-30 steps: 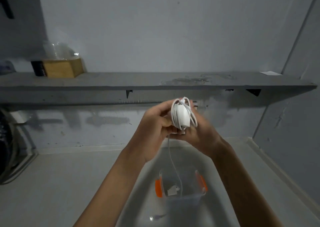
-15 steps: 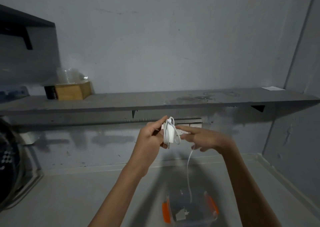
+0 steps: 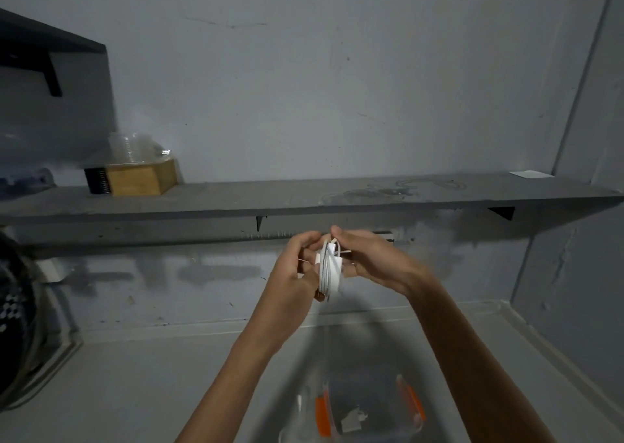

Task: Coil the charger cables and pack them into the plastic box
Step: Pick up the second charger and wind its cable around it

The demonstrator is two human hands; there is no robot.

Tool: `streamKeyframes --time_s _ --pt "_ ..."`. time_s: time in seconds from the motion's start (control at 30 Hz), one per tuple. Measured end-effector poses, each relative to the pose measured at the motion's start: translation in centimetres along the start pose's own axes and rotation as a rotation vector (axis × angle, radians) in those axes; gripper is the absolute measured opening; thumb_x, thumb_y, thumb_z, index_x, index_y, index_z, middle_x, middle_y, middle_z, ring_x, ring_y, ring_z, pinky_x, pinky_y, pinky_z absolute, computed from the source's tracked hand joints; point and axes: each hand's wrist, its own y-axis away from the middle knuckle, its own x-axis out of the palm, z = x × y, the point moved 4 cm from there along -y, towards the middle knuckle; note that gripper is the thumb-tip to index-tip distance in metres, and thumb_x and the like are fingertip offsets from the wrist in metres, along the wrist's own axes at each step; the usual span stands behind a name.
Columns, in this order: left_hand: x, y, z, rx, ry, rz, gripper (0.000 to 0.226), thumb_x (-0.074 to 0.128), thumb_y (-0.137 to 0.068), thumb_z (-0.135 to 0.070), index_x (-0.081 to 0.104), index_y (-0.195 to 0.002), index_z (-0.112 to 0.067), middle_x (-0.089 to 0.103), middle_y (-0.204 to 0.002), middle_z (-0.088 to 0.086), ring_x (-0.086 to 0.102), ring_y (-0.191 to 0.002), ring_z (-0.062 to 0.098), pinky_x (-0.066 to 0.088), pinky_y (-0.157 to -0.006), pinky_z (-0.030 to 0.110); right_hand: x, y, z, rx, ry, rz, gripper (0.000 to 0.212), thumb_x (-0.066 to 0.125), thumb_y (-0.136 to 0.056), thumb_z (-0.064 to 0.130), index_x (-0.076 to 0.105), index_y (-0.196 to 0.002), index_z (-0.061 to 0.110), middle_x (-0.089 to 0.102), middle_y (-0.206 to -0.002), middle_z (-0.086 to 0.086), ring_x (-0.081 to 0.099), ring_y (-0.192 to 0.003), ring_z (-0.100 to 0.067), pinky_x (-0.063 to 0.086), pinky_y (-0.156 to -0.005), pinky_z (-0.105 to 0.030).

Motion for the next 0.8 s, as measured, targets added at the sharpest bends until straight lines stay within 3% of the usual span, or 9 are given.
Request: streamKeyframes --time_s 0.1,0.2,0.27,0.33,0.43,0.5,0.57,0.67,0.8 --pt "-0.4 0.3 -0.2 0.0 -0.051 0.02 0.038 0.04 -0.096 0.005 0.055 -0.118 -0.022 0.065 -0.09 0.005 0.061 -0.07 0.013 0.054 -0.059 0.028 -0.2 0.7 2.1 -0.035 0.31 -0.01 0.037 0.047 -0.096 0.043 0.071 -0.101 0.016 0.069 -0.07 0.014 0.058 -0.071 -0.014 0.051 -0.074 -0.029" --pt "-0.9 0.2 0.0 0.016 -0.151 -0.014 0.032 0.043 -0.097 0.0 0.061 -0.114 -0.02 0.06 -0.096 0.01 0.058 -0.07 0.017 0.054 -0.062 0.031 -0.6 1.3 4.3 -0.143 0.559 -0.144 0.024 0.056 -0.092 0.04 0.072 -0.105 0.027 0.071 -0.077 0.011 0.057 -0.063 0.0 0.045 -0.062 -0.021" --pt "-1.3 0.1 0.2 0.001 -0.13 -0.076 0.032 0.043 -0.095 0.003 0.061 -0.108 -0.02 0.059 -0.094 0.009 0.056 -0.068 0.016 0.052 -0.06 0.029 -1.0 2.7 5.5 -0.268 0.519 -0.273 0.019 0.061 -0.09 0.035 0.073 -0.103 0.029 0.07 -0.074 0.008 0.059 -0.067 -0.001 0.042 -0.061 -0.019" --pt "-1.8 -0.1 0.3 -0.05 -0.002 -0.138 0.033 0.042 -0.095 0.006 0.061 -0.106 -0.019 0.06 -0.091 0.007 0.056 -0.068 0.015 0.053 -0.059 0.027 -1.2 4.5 5.5 -0.292 0.447 -0.177 0.018 0.061 -0.091 0.029 0.074 -0.1 0.022 0.066 -0.066 0.008 0.058 -0.062 -0.004 0.044 -0.059 -0.018" --pt "-2.3 -0.3 0.2 -0.074 0.163 -0.208 0.037 0.04 -0.092 0.014 0.061 -0.112 -0.011 0.06 -0.081 0.0 0.059 -0.066 0.008 0.054 -0.056 0.024 0.0 6.3 2.0 -0.024 0.43 0.238 0.017 0.054 -0.095 0.017 0.07 -0.097 0.018 0.074 -0.082 0.005 0.069 -0.079 -0.01 0.056 -0.075 -0.023" --pt "-2.0 -0.3 -0.3 -0.049 0.185 -0.179 0.041 0.038 -0.091 0.017 0.059 -0.115 -0.009 0.061 -0.083 0.003 0.06 -0.069 0.011 0.054 -0.056 0.023 -0.3 5.2 -0.4 0.022 0.449 0.111 0.022 0.049 -0.098 0.019 0.069 -0.09 0.025 0.074 -0.102 0.002 0.068 -0.101 -0.019 0.054 -0.09 -0.034" --pt "-1.2 -0.2 -0.7 -0.012 0.167 -0.129 0.043 0.037 -0.09 0.016 0.059 -0.115 -0.011 0.064 -0.092 0.008 0.062 -0.075 0.015 0.055 -0.06 0.024 -0.5 3.3 -1.5 -0.015 0.217 -0.133 0.028 0.042 -0.101 0.027 0.068 -0.102 0.019 0.07 -0.114 -0.004 0.063 -0.111 -0.026 0.051 -0.097 -0.04" --pt "-0.1 -0.2 -1.2 0.013 0.184 -0.096 0.046 0.039 -0.087 0.017 0.061 -0.112 -0.016 0.067 -0.101 0.008 0.064 -0.085 0.015 0.055 -0.066 0.025 1.3 0.9 -1.4 -0.018 -0.327 -0.085 0.039 0.037 -0.102 0.029 0.059 -0.126 0.007 0.063 -0.128 -0.017 0.057 -0.121 -0.034 0.043 -0.105 -0.052" --pt "0.2 -0.1 -1.6 -0.018 0.234 -0.07 0.046 0.04 -0.085 0.017 0.062 -0.112 -0.014 0.066 -0.097 0.004 0.062 -0.081 0.012 0.051 -0.062 0.018 1.8 0.8 -1.1 -0.016 -0.407 -0.033 0.038 0.038 -0.101 0.032 0.069 -0.11 0.013 0.071 -0.102 -0.008 0.065 -0.089 -0.022 0.053 -0.079 -0.04"
